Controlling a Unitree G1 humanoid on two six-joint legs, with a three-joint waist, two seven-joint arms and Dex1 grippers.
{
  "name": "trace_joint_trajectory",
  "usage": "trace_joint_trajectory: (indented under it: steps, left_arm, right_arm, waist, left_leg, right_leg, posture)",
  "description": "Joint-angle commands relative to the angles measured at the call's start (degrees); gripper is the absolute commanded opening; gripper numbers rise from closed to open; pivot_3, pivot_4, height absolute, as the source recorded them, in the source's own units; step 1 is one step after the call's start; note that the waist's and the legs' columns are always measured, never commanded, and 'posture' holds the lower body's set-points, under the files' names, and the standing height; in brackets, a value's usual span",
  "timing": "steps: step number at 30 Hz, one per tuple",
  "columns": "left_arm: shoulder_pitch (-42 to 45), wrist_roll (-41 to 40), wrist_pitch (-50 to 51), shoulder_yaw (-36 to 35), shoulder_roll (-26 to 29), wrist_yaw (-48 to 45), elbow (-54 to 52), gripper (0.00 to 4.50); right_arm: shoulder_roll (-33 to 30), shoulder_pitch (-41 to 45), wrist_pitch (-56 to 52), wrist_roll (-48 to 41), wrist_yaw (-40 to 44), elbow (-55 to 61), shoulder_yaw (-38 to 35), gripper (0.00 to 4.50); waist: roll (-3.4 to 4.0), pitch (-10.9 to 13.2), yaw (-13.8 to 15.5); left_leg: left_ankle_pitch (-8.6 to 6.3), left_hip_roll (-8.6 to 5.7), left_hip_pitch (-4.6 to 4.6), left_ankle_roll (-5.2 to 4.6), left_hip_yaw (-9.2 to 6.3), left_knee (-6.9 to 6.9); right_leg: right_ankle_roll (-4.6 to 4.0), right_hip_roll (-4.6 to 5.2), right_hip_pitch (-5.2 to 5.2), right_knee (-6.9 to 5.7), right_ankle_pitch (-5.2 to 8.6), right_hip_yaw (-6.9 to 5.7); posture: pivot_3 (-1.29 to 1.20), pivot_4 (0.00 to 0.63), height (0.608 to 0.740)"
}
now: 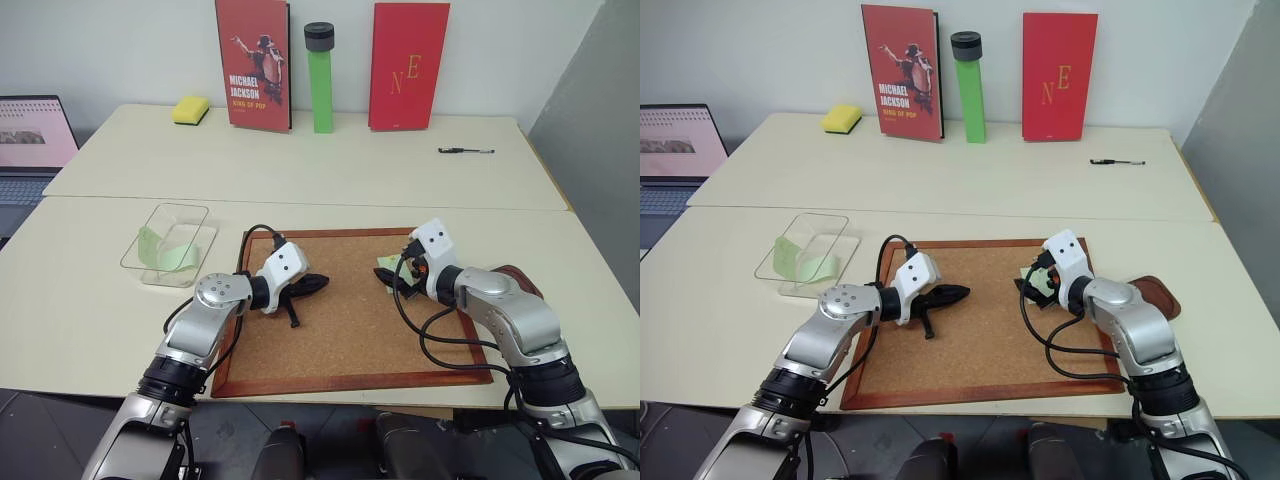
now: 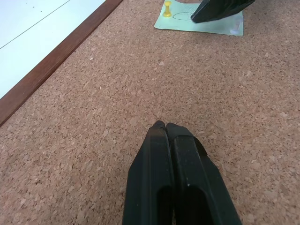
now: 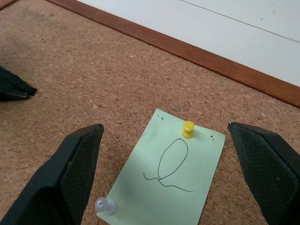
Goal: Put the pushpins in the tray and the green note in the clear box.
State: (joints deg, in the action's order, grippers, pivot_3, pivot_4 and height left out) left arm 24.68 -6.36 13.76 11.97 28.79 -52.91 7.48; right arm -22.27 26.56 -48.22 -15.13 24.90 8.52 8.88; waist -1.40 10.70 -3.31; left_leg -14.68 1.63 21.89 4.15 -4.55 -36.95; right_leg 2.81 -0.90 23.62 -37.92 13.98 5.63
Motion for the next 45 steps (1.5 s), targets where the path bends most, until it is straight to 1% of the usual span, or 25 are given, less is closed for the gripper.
trace_joint_trajectory:
  steps: [1,3,4,5,6,7,10,13,14,15,22,25,32,45]
  left_arm:
    - [-1.2,0.6,1.0,0.8,0.3,-0.4,-0.7,0.07]
    - [-1.3,0.6,1.1,0.8,0.3,-0.3,-0.9,0.0]
    - [-1.3,0.6,1.1,0.8,0.3,-0.3,-1.0,0.0]
    - [-1.3,0.7,1.1,0.8,0.3,-0.4,-1.0,0.0]
    - [-1.3,0.7,1.2,0.8,0.3,-0.4,-1.1,0.0]
    - [-1.4,0.7,1.2,0.8,0.4,-0.4,-1.2,0.0]
    - [-1.5,0.7,1.3,0.8,0.5,-0.5,-1.4,0.0]
    - [-1.6,0.8,1.4,0.9,0.7,-0.6,-1.4,0.0]
    - [-1.8,0.8,1.4,0.9,0.8,-0.6,-1.6,0.0]
    - [-1.9,0.8,1.5,0.9,0.9,-0.7,-1.7,0.0]
    - [-2.1,0.9,1.8,1.0,1.1,-0.8,-2.0,0.0]
    - [-2.3,0.9,1.9,1.1,1.3,-0.8,-2.2,0.0]
    - [-2.5,1.5,2.5,1.8,1.9,-1.0,-2.2,0.0]
    - [-2.1,2.9,3.4,2.9,2.6,-0.8,-1.4,0.0]
  right_arm:
    - [0.4,1.9,0.4,0.6,0.1,-0.4,-0.6,4.5]
    - [0.5,2.0,0.4,0.7,0.2,-0.8,-0.8,4.14]
    - [0.6,2.0,0.4,0.7,0.3,-0.9,-0.9,4.1]
    - [0.7,2.1,0.5,0.7,0.3,-1.1,-0.9,3.93]
    - [0.8,2.3,0.7,0.7,0.3,-1.5,-0.8,3.63]
    - [0.9,2.4,0.9,0.8,0.3,-1.7,-0.8,3.5]
    - [1.3,2.9,1.3,1.0,0.2,-2.4,-0.8,2.89]
    - [1.6,3.4,1.7,1.3,0.1,-3.5,-0.7,2.37]
    - [1.6,3.4,1.8,1.4,0.0,-3.6,-0.7,2.06]
    - [1.6,3.4,1.9,1.5,0.0,-3.8,-0.6,1.94]
    - [1.4,3.5,2.8,2.4,0.1,-4.3,-0.7,0.48]
    - [1.5,3.4,3.5,3.0,0.1,-4.1,-0.6,0.03]
    - [2.2,4.1,4.7,3.0,0.0,-1.7,-1.1,0.03]
    - [2.5,4.4,1.3,1.5,-0.7,4.7,-3.3,0.03]
  waist:
    - [0.0,0.0,0.0]
    - [0.0,0.0,0.0]
    - [0.0,0.0,0.0]
    - [0.0,0.0,0.0]
    - [0.0,0.0,0.0]
    - [0.0,0.0,0.0]
    - [0.0,0.0,0.0]
    - [0.0,0.0,0.0]
    - [0.0,0.0,0.0]
    - [0.0,0.0,0.0]
    - [0.0,0.0,0.0]
    - [0.0,0.0,-0.1]
    - [0.01,0.0,-0.2]
    - [0.03,0.0,-0.5]
  left_leg:
    - [0.0,0.0,0.0,0.0,0.0,0.0]
    - [0.0,0.0,0.0,0.0,0.0,0.0]
    - [0.0,0.0,0.0,0.0,0.0,0.0]
    - [0.0,0.0,0.0,0.0,0.0,0.0]
    - [0.0,0.0,0.0,0.0,0.0,0.0]
    - [0.0,0.0,0.0,0.0,0.0,0.01]
    - [0.0,0.0,0.0,0.0,0.0,0.01]
    - [0.0,0.0,0.0,0.0,0.0,0.01]
    - [0.0,0.0,0.0,0.0,0.0,0.01]
    - [0.0,0.0,0.0,0.0,0.0,0.01]
    - [0.0,0.0,0.0,-0.01,0.0,0.02]
    - [0.0,0.0,-0.01,-0.01,0.0,0.02]
    - [0.0,0.0,0.0,-0.01,0.0,0.02]
    - [0.0,0.0,-0.01,-0.01,0.0,0.01]
  right_leg:
    - [0.0,0.0,0.0,0.0,0.0,0.0]
    - [0.0,0.0,0.0,0.0,0.0,0.0]
    - [0.0,0.0,0.0,0.0,0.0,0.01]
    - [0.0,0.0,0.0,0.0,0.0,0.01]
    - [0.0,0.0,0.0,0.0,0.0,0.0]
    - [0.0,0.0,0.0,0.0,0.0,0.0]
    - [0.0,0.0,0.0,0.01,0.0,0.0]
    - [0.0,0.0,0.0,0.01,0.0,0.01]
    - [0.0,0.0,0.0,0.01,0.0,0.0]
    - [0.0,0.0,0.0,0.01,0.0,0.0]
    - [0.0,0.0,0.0,0.02,0.0,0.0]
    - [0.0,0.0,0.0,0.02,0.0,0.0]
    - [0.0,0.0,0.02,0.02,0.0,0.01]
    - [0.0,0.0,0.03,-0.01,0.0,0.0]
  posture:
    - [0.0,0.15,0.74]
    - [0.0,0.15,0.74]
    - [0.0,0.15,0.74]
    - [0.0,0.15,0.74]
    - [0.0,0.15,0.74]
    - [0.0,0.15,0.74]
    - [0.0,0.15,0.74]
    - [0.0,0.15,0.74]
    - [0.0,0.15,0.74]
    - [0.0,0.15,0.74]
    - [0.0,0.15,0.74]
    - [0.0,0.15,0.74]
    - [0.0,0.15,0.74]
    - [0.0,0.15,0.74]
